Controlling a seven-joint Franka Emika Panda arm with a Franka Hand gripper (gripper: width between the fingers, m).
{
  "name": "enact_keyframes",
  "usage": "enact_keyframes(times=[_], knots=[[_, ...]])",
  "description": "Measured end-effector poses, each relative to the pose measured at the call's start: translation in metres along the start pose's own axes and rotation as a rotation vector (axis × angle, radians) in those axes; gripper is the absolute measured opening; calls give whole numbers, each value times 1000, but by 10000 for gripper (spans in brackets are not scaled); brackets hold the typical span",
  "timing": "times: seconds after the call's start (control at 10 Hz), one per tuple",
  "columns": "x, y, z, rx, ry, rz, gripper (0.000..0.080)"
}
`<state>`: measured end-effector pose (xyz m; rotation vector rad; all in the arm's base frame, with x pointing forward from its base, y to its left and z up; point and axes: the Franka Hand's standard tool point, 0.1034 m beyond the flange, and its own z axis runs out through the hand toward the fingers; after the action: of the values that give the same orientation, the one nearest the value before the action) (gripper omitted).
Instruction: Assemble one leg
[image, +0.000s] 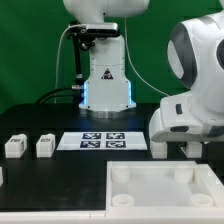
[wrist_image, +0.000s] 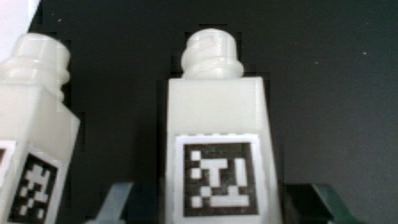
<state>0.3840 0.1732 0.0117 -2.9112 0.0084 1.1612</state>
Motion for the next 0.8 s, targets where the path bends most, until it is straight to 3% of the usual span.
enact_keyframes(times=[0.4, 0.7, 0.8], knots=[[0, 2, -4, 2, 4, -12, 290], [2, 20, -52, 13, 87, -91, 291], [8, 29, -76, 25, 161, -111, 291]])
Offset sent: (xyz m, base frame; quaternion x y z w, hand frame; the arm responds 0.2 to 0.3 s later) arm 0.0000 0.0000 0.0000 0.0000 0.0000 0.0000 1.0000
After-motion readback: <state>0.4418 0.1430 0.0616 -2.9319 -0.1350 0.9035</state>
